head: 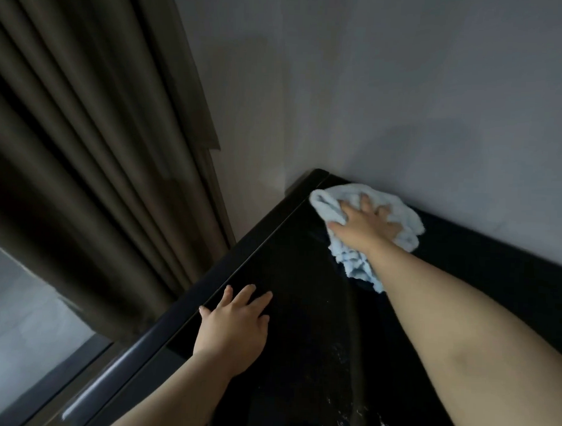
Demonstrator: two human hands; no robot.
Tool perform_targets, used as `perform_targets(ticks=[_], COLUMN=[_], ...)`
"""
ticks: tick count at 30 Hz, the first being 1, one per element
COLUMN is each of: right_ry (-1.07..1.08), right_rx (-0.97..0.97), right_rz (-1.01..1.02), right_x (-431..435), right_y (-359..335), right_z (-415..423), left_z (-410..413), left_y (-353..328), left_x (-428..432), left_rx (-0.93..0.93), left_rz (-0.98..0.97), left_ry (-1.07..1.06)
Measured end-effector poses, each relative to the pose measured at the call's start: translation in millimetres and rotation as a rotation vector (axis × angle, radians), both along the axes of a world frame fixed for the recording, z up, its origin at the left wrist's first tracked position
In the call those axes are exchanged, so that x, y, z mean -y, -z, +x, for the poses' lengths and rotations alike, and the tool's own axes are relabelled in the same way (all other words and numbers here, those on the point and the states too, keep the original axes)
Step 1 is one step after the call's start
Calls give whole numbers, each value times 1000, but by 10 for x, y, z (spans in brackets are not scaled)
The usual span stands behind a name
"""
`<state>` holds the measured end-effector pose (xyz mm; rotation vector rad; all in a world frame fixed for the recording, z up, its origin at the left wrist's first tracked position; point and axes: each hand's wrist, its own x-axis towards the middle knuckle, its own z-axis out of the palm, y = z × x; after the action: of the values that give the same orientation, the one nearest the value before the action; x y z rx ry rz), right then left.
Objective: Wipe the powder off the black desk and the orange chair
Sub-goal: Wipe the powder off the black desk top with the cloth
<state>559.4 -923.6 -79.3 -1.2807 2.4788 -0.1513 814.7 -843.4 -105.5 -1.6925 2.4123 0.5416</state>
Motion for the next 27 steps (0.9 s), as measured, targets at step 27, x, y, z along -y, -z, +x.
perform_targets(ticks=[27], right_ry=[-742], right_rx=[7], right_rz=[-58], right_x=[-3069], right_y=[44], right_z=[602], left_z=[300], left_y=[-136], left_x=[-976], left_rx=[-28], left_rz=[125], left_ry=[79])
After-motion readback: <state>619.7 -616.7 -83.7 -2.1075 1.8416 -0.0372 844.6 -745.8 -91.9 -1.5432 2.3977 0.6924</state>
